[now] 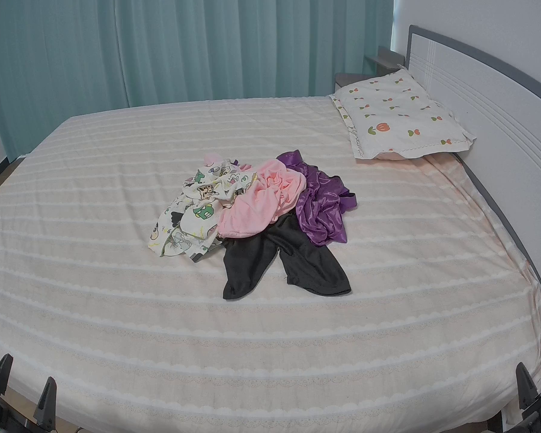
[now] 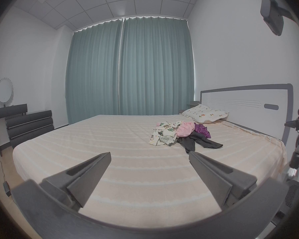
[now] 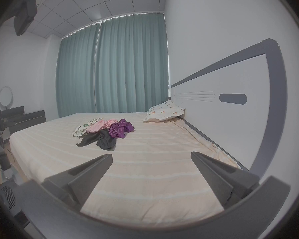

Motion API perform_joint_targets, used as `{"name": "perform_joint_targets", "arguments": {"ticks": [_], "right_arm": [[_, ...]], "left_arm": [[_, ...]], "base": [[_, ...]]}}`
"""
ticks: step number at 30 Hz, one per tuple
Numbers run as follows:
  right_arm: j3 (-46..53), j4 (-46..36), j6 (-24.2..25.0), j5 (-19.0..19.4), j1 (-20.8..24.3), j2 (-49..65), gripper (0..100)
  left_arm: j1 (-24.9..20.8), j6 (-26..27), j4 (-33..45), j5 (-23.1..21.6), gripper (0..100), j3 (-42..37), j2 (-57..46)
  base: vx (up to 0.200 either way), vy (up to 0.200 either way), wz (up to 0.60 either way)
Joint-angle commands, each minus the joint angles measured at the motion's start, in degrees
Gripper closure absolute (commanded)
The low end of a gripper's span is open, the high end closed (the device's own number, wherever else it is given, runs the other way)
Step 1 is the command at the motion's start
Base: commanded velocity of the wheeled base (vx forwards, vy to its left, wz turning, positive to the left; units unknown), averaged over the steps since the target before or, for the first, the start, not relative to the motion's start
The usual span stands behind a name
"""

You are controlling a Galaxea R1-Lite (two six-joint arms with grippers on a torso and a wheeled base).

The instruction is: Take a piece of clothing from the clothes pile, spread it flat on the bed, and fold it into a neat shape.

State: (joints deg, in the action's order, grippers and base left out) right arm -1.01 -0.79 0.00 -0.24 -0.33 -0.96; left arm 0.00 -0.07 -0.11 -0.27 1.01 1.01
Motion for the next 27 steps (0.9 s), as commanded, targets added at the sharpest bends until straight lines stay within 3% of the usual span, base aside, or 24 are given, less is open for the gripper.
{"name": "perform_joint_targets", "arguments": {"ticks": [1,3,5,8,13,16,18,19,22,24,27], "right_arm": [[-6.5,1.0,1.7,1.5,-0.3,-2.5,0],[-17.3,0.2,4.4,3.3,-0.6,-9.2,0],[-19.9,-0.1,2.3,5.2,-0.5,-13.5,0],[-19.1,-0.6,0.8,8.1,-0.5,-22.0,0],[-17.0,3.9,4.6,10.4,2.3,-39.1,0],[-17.0,10.5,8.6,11.0,9.6,-51.8,0],[-17.0,12.8,10.4,10.9,11.3,-55.9,0],[-17.2,17.8,13.4,10.7,13.2,-62.8,0],[-17.4,24.2,15.8,10.7,14.3,-70.1,0],[-18.6,32.5,18.2,10.2,15.6,-80.7,0],[-20.8,40.5,22.2,7.9,17.5,-90.4,0]], "left_arm": [[0.0,0.0,-0.1,0.0,0,-0.9,-0.5],[0.0,0.0,-0.1,0.0,0,-0.9,-0.5],[0.0,0.0,-0.1,0.0,0,-0.9,-0.5],[0.0,0.0,-0.1,0.0,0,-0.9,-0.5],[0.0,0.0,-0.1,0.0,0,-0.9,-0.5],[0.0,0.0,-0.1,0.0,0,-0.9,-0.5],[0.0,0.0,-0.1,0.0,0,-0.9,-0.5],[0.0,0.0,-0.1,0.0,0,-0.9,-0.5],[0.0,0.0,-0.1,0.0,0,-0.9,-0.5],[0.0,0.0,-0.1,0.0,0,-0.9,-0.5],[0.0,0.0,-0.1,0.0,0,-0.9,-0.5]], "base": [[0.000,0.000,0.00],[0.000,0.000,0.00],[0.000,0.000,0.00],[0.000,0.000,0.00],[0.000,0.000,0.00],[0.000,0.000,0.00],[0.000,0.000,0.00],[0.000,0.000,0.00],[0.000,0.000,0.00],[0.000,0.000,0.00],[0.000,0.000,0.00]]}}
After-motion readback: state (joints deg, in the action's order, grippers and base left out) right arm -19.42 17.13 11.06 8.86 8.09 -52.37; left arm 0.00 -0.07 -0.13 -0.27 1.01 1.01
